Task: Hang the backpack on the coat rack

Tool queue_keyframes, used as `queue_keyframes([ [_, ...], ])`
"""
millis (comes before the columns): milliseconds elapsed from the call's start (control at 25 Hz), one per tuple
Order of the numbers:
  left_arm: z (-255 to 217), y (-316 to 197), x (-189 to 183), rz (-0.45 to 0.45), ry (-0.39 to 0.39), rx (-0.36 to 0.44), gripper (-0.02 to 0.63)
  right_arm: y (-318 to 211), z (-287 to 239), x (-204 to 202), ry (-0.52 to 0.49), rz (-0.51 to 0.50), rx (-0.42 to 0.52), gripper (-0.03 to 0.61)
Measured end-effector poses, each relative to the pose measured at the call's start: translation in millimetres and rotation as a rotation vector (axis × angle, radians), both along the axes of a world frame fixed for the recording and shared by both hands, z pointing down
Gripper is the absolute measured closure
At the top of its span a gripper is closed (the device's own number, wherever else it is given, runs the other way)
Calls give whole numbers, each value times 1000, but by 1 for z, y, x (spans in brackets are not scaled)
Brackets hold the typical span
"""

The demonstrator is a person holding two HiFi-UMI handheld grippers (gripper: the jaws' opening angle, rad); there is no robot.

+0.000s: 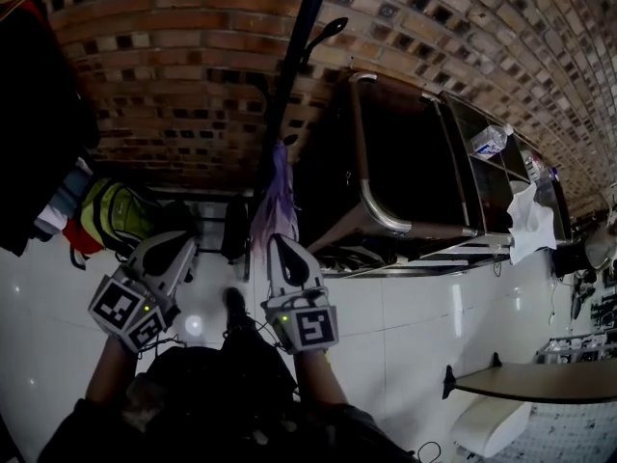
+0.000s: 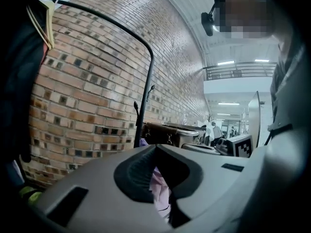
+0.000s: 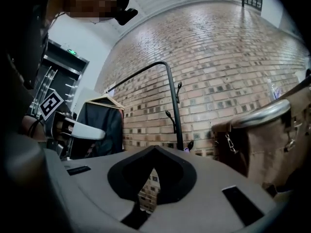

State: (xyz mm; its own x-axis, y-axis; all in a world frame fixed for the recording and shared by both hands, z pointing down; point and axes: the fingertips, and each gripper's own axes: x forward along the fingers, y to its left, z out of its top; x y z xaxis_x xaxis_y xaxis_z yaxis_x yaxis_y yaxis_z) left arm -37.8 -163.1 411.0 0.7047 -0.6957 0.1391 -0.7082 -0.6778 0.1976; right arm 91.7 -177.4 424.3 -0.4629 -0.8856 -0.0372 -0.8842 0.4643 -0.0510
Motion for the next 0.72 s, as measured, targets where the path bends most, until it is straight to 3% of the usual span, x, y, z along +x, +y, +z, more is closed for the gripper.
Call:
queue_keyframes([
  [720, 4, 201, -108, 34, 39, 16, 578, 198, 3, -99, 74, 65, -4, 572],
])
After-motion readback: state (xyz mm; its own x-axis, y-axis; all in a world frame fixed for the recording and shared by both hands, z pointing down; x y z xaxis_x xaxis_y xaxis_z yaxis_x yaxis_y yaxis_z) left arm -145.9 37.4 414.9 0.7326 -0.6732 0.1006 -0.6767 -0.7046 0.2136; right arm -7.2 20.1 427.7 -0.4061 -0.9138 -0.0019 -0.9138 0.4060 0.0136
